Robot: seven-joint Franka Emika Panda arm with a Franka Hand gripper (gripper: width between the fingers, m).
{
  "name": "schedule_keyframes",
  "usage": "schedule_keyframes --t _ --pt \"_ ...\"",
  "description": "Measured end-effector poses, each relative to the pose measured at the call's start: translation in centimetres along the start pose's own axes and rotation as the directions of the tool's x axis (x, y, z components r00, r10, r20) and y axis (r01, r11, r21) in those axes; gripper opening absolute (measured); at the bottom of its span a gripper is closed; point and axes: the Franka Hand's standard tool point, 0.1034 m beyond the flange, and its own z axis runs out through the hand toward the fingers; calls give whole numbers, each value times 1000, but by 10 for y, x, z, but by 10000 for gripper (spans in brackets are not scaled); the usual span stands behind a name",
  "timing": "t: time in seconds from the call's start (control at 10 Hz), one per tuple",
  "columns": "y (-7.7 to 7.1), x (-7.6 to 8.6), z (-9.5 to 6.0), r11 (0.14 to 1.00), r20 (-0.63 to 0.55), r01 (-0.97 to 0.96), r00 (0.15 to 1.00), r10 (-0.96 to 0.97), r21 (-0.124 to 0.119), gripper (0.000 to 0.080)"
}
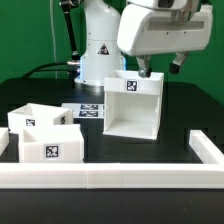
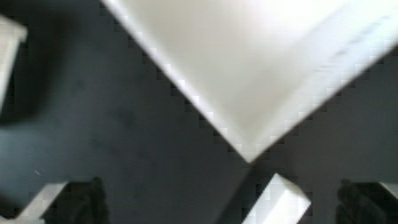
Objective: Assemble drawer
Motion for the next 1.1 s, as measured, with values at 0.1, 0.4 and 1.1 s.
schedule_keyframes --t 0.1,0.4,1.1 --pt "-5 -6 -7 994 -9 -106 994 106 -7 650" --pt "-13 -23 -4 952 -30 -306 952 306 8 650" --pt "-36 -37 33 837 -35 -533 841 540 127 650"
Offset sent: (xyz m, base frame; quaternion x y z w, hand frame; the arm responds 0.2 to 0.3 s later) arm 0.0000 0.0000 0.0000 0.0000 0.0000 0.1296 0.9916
